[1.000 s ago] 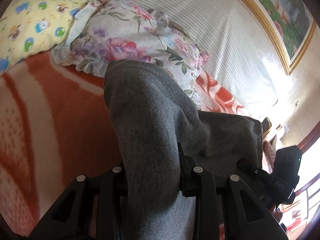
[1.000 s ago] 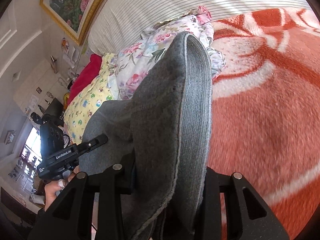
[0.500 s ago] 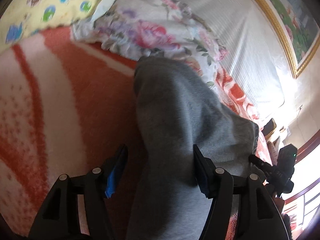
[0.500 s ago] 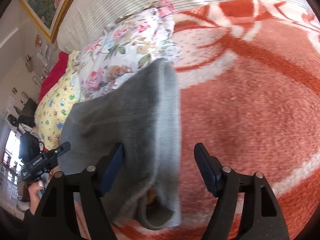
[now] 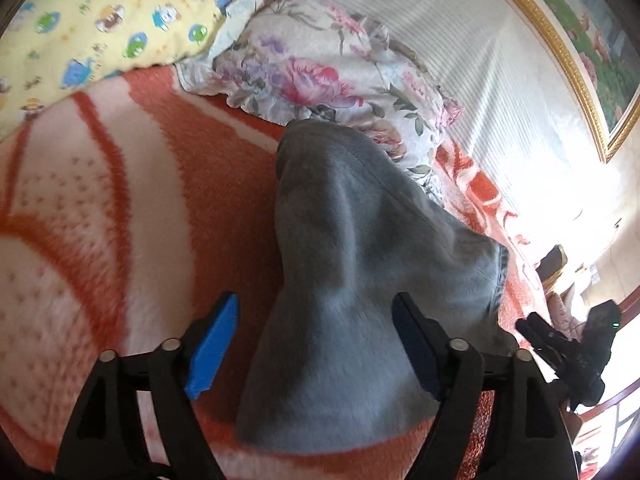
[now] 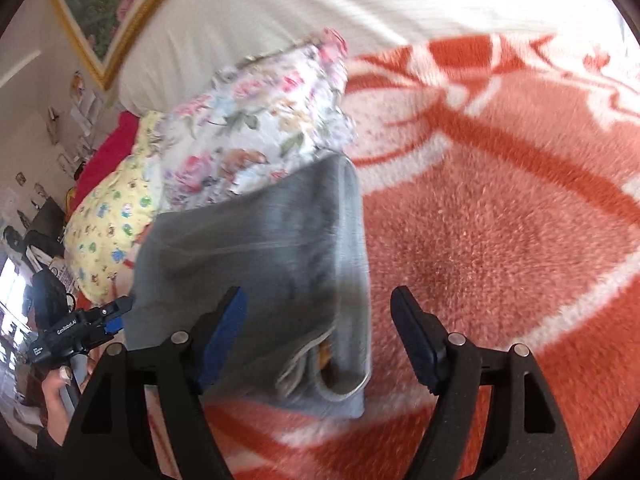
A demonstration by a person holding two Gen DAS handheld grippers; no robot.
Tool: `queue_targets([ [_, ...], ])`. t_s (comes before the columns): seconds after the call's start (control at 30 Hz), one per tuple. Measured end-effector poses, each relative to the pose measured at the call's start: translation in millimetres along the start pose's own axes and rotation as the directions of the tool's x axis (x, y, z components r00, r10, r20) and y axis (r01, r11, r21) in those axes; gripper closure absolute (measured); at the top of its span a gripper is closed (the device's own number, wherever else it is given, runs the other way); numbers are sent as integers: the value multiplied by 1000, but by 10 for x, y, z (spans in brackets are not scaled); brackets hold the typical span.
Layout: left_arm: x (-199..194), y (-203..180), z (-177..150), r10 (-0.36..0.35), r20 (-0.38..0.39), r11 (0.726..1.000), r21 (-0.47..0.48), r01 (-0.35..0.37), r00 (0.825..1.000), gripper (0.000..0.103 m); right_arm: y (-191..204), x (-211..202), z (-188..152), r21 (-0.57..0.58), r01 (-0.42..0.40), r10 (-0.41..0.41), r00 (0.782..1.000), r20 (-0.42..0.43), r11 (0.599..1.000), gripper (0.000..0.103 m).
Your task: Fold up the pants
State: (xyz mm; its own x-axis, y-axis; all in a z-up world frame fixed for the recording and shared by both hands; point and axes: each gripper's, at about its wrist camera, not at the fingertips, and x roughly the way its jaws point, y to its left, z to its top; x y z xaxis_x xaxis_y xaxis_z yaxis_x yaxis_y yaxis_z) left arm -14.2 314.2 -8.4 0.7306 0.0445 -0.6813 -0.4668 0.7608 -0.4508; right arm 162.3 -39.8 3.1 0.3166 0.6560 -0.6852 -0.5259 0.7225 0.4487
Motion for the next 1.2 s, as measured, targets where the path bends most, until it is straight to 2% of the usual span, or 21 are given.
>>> queue_targets([
  [0.2, -170, -290, -267, 60, -3, 993, 106, -59, 998, 22, 384, -256, -133, -129, -12, 14, 1000, 11, 992, 19],
  [0.3, -223, -431, -406, 95, -9, 982, 165, -93, 995, 22, 619, -316, -218, -234, 0, 3, 1000, 8, 972, 17],
  [0.4, -295, -544, -527, 111, -6, 973, 206, -108, 994, 21, 757, -352, -273, -292, -1, 2, 1000, 1, 956, 14],
  [0.63, -471, -701, -710, 162, 29, 954, 252, -164, 986, 20, 876, -442, -376, -350, 12, -15, 1000, -7, 937, 7],
  [0.87, -595, -790, -780, 225, 61, 927, 292, -233, 972, 16, 850, -515, -508, -339, 23, -27, 1000, -8, 941, 6],
  [0.93, -633, -813, -787, 256, 84, 917, 294, -269, 963, 16, 851, -527, -534, -339, 25, -31, 999, -12, 941, 6],
  [1.2, -681, -828, -765, 302, 95, 905, 286, -316, 949, 15, 878, -544, -549, -365, 36, -51, 998, -31, 930, 5],
])
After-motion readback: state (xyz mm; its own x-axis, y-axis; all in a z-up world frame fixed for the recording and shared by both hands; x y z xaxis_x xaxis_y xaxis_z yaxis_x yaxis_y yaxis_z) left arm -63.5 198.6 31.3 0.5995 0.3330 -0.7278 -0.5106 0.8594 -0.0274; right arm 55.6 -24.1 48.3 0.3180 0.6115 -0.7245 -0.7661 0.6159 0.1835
